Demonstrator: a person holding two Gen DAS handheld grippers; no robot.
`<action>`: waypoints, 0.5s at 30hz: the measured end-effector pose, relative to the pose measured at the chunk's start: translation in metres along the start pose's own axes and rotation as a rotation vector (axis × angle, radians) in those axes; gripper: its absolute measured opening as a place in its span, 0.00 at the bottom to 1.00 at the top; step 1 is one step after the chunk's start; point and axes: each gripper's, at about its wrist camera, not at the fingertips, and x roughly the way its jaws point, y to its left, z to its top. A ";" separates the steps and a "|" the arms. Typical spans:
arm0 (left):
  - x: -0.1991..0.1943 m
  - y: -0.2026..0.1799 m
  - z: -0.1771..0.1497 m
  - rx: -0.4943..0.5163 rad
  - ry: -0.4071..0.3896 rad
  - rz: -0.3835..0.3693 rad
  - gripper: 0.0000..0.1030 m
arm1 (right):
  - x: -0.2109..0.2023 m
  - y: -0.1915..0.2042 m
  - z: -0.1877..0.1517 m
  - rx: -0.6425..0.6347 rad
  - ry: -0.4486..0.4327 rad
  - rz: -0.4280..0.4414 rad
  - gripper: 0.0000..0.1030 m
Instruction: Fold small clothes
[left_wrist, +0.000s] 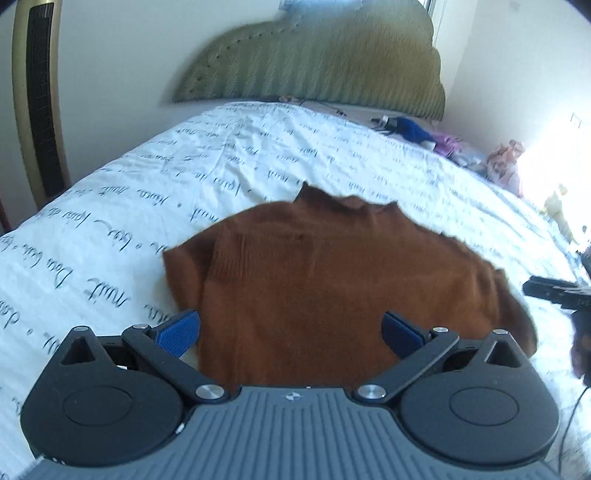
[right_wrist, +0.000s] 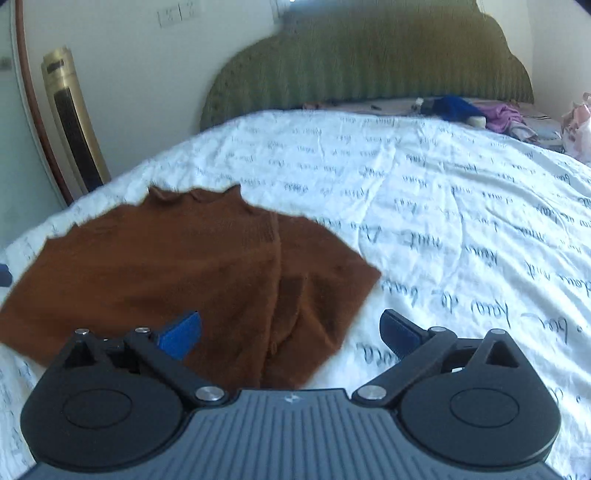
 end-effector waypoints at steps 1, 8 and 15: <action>0.006 0.000 0.011 -0.033 0.005 -0.033 1.00 | 0.009 -0.006 0.010 0.038 0.003 0.051 1.00; 0.037 -0.013 0.011 -0.096 0.090 -0.110 1.00 | 0.104 -0.057 0.056 0.319 0.106 0.225 0.76; 0.027 0.046 0.013 -0.190 0.092 0.001 1.00 | 0.127 -0.038 0.050 0.160 0.189 0.144 0.08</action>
